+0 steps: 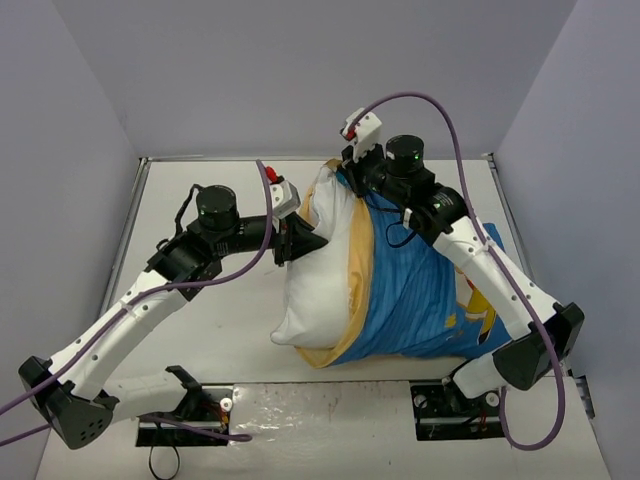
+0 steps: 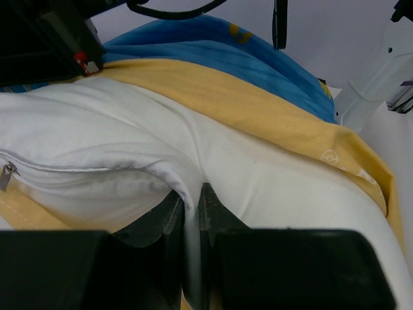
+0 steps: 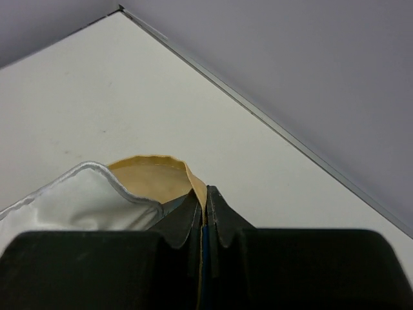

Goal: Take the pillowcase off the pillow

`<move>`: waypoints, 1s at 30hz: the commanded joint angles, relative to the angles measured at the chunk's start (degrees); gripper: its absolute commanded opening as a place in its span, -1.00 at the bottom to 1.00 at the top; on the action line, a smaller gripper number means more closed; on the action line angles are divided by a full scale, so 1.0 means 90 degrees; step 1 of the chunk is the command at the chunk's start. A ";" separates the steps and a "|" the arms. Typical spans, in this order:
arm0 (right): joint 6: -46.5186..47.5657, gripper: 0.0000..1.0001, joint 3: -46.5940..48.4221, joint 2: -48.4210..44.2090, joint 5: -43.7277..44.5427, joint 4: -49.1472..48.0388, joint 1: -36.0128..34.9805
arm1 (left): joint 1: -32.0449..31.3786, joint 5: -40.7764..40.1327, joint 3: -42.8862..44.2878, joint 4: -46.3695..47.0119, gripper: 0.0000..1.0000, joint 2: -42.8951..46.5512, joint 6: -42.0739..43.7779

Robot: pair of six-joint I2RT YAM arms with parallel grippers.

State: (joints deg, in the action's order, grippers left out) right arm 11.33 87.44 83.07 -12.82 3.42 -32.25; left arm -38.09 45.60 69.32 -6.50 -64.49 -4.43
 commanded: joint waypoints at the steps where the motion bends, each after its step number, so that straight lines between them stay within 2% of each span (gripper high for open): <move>1: 0.0381 -1.00 0.0022 0.0282 0.1635 -0.0301 -0.0079 | -0.0260 0.0334 0.0647 0.0138 -0.95 0.0085 0.0354; 2: 0.0459 -1.00 -0.0095 0.0282 0.2181 -0.0312 -0.0050 | -0.0280 0.0266 0.0686 0.0079 -0.95 0.0143 0.0413; 6: 0.0605 -1.00 -0.1070 -0.0186 0.2605 -0.0809 0.0146 | -0.0251 -0.0591 0.0716 -0.0399 -0.95 0.0553 0.1085; 10: 0.0801 -1.00 -0.1404 -0.0674 0.2899 -0.0859 0.0350 | -0.0114 -0.0945 0.0687 -0.0791 -0.95 0.0730 0.1390; 15: 0.0908 -1.00 -0.1727 -0.1241 0.2276 -0.0654 0.0497 | -0.0036 -0.1755 0.0531 -0.0752 -0.95 0.0740 0.1293; 17: 0.0977 -1.00 -0.1854 -0.1455 0.2070 -0.0556 0.0555 | 0.0227 -0.2321 0.0404 -0.0684 -0.95 0.0730 0.1040; 20: 0.0958 -1.00 -0.1913 -0.1690 0.1116 -0.0380 0.0857 | 0.0977 -0.2305 0.0093 -0.0470 -0.95 0.0633 0.0379; 21: 0.0919 -0.88 -0.1893 -0.1710 0.0522 -0.0071 0.0926 | 0.1202 -0.2168 -0.0035 -0.0179 -0.95 0.0613 0.0143; 23: 0.0889 -0.67 -0.1796 -0.1739 -0.0057 0.0137 0.0966 | 0.1701 -0.1651 -0.0414 0.0193 -0.95 0.0554 -0.0298; 24: 0.0880 -0.29 -0.1766 -0.1759 -0.0311 0.0254 0.0966 | 0.1799 -0.1475 -0.0552 0.0601 -0.95 0.0573 -0.0377; 26: 0.0821 0.13 -0.1660 -0.1885 -0.0918 0.0313 0.0976 | 0.1849 -0.1230 -0.0884 0.1053 -0.95 0.0642 -0.0407; 27: 0.0773 0.50 -0.1591 -0.2002 -0.0997 0.0313 0.1005 | 0.1849 -0.1200 -0.0953 0.1229 -0.95 0.0690 -0.0378; 29: 0.0704 0.79 -0.1416 -0.2129 -0.1095 0.0313 0.1102 | 0.1859 -0.1238 -0.0993 0.1114 -0.95 0.0710 -0.0222; 30: 0.0694 0.83 -0.1366 -0.2217 -0.1076 0.0313 0.1258 | 0.1878 -0.1278 -0.0983 0.1036 -0.95 0.0720 -0.0134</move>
State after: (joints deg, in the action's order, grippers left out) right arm 18.09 71.11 67.24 -17.96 6.98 -22.98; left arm -21.12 31.62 58.17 -6.22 -61.39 -5.45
